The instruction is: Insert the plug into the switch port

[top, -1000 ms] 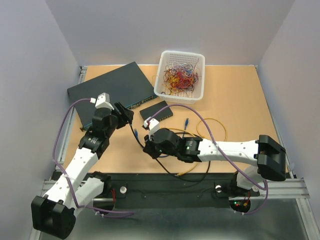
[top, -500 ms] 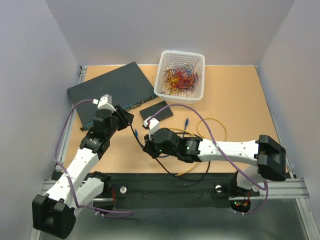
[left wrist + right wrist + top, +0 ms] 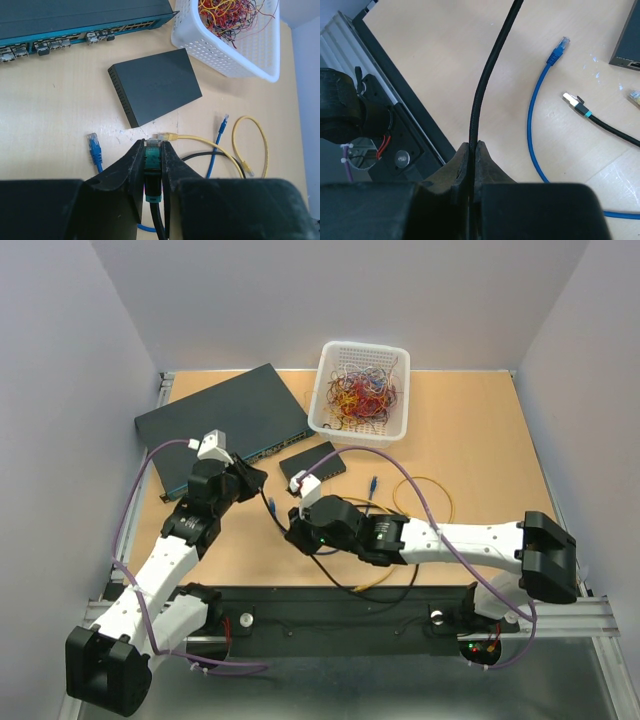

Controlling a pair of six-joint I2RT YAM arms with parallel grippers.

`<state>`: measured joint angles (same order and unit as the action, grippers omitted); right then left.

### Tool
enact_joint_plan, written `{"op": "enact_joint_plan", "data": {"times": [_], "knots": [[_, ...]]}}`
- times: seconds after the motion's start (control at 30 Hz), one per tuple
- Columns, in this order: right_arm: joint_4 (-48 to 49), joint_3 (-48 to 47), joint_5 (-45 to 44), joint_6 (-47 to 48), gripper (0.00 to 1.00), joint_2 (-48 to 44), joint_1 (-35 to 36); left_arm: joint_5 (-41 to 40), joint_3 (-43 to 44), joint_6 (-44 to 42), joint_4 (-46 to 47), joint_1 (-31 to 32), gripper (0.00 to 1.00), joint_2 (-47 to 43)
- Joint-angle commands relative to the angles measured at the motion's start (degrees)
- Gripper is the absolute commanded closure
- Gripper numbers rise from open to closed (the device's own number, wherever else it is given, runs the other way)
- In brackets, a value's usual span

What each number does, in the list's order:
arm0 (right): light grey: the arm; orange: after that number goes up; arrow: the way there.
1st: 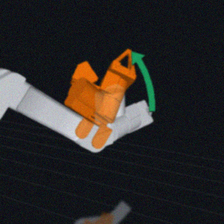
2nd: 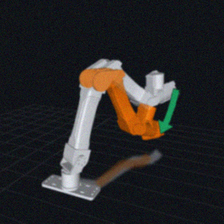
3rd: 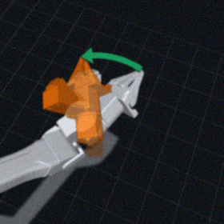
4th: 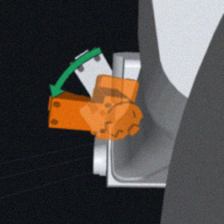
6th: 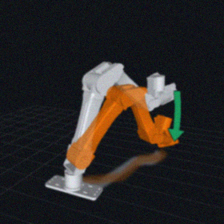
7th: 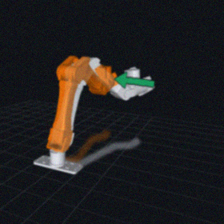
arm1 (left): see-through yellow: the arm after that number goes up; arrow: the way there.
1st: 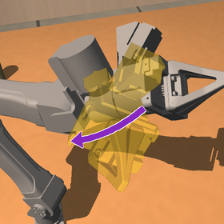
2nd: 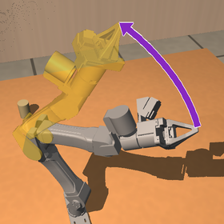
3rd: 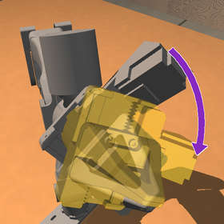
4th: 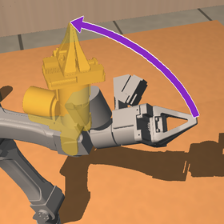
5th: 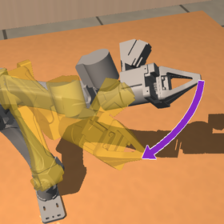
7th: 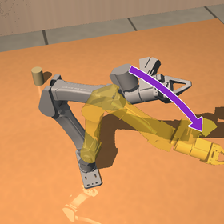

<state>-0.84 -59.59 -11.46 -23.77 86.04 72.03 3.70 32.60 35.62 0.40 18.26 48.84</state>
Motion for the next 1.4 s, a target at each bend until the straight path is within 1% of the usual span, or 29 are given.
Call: {"op": "enact_joint_plan", "data": {"times": [0.0, 0.03, 0.07, 0.1, 0.17, 0.2, 0.23, 0.27, 0.3, 0.33, 0.37, 0.4, 0.47, 0.5, 0.53, 0.6, 0.63, 0.67, 0.8, 0.83, 0.9, 0.97, 1.07, 1.13, 1.23, 1.37], "knots": [[4.62, 0.18, -3.03, 0.92, 0.77, -4.65, 0.48, 1.57, 1.24, -1.51, 1.79, -0.07, 1.00, -1.38], [4.62, 0.79, -4.34, 1.00, 0.47, -5.52, 0.48, 2.70, 1.76, -1.60, 2.31, -0.07, 1.00, -1.64], [4.53, 1.23, -5.31, 1.01, 0.36, -6.49, 0.48, 3.32, 1.85, -1.69, 2.76, -0.07, 1.00, -2.34], [4.62, 2.10, -7.15, 1.18, 0.21, -9.11, 0.39, 4.72, 2.03, -1.69, 3.19, -0.07, 1.00, -2.95], [4.71, 3.07, -8.31, 1.27, 0.13, -12.19, 0.39, 7.09, 1.94, -1.69, 5.99, -0.07, 1.00, -4.97], [4.97, 3.34, -8.14, 1.62, 0.10, -15.08, 0.13, 9.72, 2.03, -1.86, 6.79, -0.16, 1.00, -5.59], [6.10, 4.13, -6.22, 2.06, 0.09, -17.98, -0.39, 12.35, 2.38, -1.69, 9.06, -0.16, 1.00, -6.73], [6.11, 4.66, -6.20, 2.06, 0.09, -18.01, -0.40, 12.38, 2.38, -1.69, 9.09, -0.16, 1.00, -7.35], [8.38, 5.36, -3.50, 2.15, 0.10, -20.54, -1.01, 15.86, 2.38, -0.73, 10.22, -0.16, 1.00, -7.96], [9.71, 6.23, -1.82, 2.24, 0.10, -21.52, -1.36, 17.98, 1.86, 0.32, 13.45, -0.16, 1.00, -8.58], [11.20, 6.94, -0.15, 2.06, 0.11, -22.40, -1.80, 20.18, 1.51, 1.46, 15.66, -0.16, 1.00, -9.80], [12.78, 8.77, 3.34, 1.54, 0.12, -23.19, -2.50, 24.12, 1.07, 3.91, 17.85, -0.16, 1.00, -10.42], [18.31, 10.89, 7.14, -0.39, 0.16, -24.60, -3.56, 27.13, 0.27, 6.21, 23.03, -0.16, 1.00, -12.09], [20.25, 12.55, 10.72, -1.18, 0.17, -24.69, -4.87, 29.23, 0.18, 7.09, 24.54, -0.16, 1.00, -12.62], [23.40, 13.27, 12.76, -1.89, 0.19, -24.43, -5.66, 30.21, -0.16, 8.49, 27.69, -0.16, 1.00, -13.93], [25.88, 13.98, 15.41, -4.08, 0.21, -23.82, -7.94, 32.06, -0.69, 10.52, 31.39, -0.16, 1.00, -15.35], [28.07, 14.41, 17.59, -4.61, 0.24, -23.47, -8.74, 33.28, -0.78, 11.31, 32.72, -0.16, 1.00, -16.05], [29.13, 14.68, 18.57, -5.05, 0.26, -23.20, -9.36, 33.82, -0.52, 12.19, 34.64, -0.16, 1.00, -17.19], [36.51, 16.09, 24.19, -8.21, 0.34, -21.89, -13.57, 34.18, 0.62, 13.07, 35.10, -0.16, 1.00, -19.39], [39.22, 16.00, 26.82, -8.74, 0.37, -21.36, -14.19, 34.35, 0.45, 13.42, 35.10, -0.16, 1.00, -20.01], [41.44, 15.21, 29.03, -9.89, 0.39, -20.04, -14.81, 34.70, -0.25, 14.47, 35.45, -0.16, 1.00, -20.54], [45.82, 13.55, 34.72, -11.29, 0.42, -16.89, -14.99, 34.62, -2.09, 16.31, 37.29, -0.07, 1.00, -21.59], [49.87, 12.31, 38.79, -13.14, 0.45, -14.50, -14.90, 35.05, -4.56, 18.78, 41.60, -0.16, 1.00, -22.65], [52.07, 10.99, 41.68, -14.37, 0.46, -13.27, -14.90, 34.88, -5.09, 19.92, 42.48, -0.07, 1.00, -23.17], [54.36, 10.29, 43.63, -14.81, 0.47, -12.04, -14.90, 34.70, -4.83, 20.02, 42.57, -0.07, 1.00, -23.96], [55.16, 9.50, 43.11, -14.20, 0.48, -11.86, -14.90, 34.88, -4.65, 20.28, 42.57, -0.07, 1.00, -24.05]]}}
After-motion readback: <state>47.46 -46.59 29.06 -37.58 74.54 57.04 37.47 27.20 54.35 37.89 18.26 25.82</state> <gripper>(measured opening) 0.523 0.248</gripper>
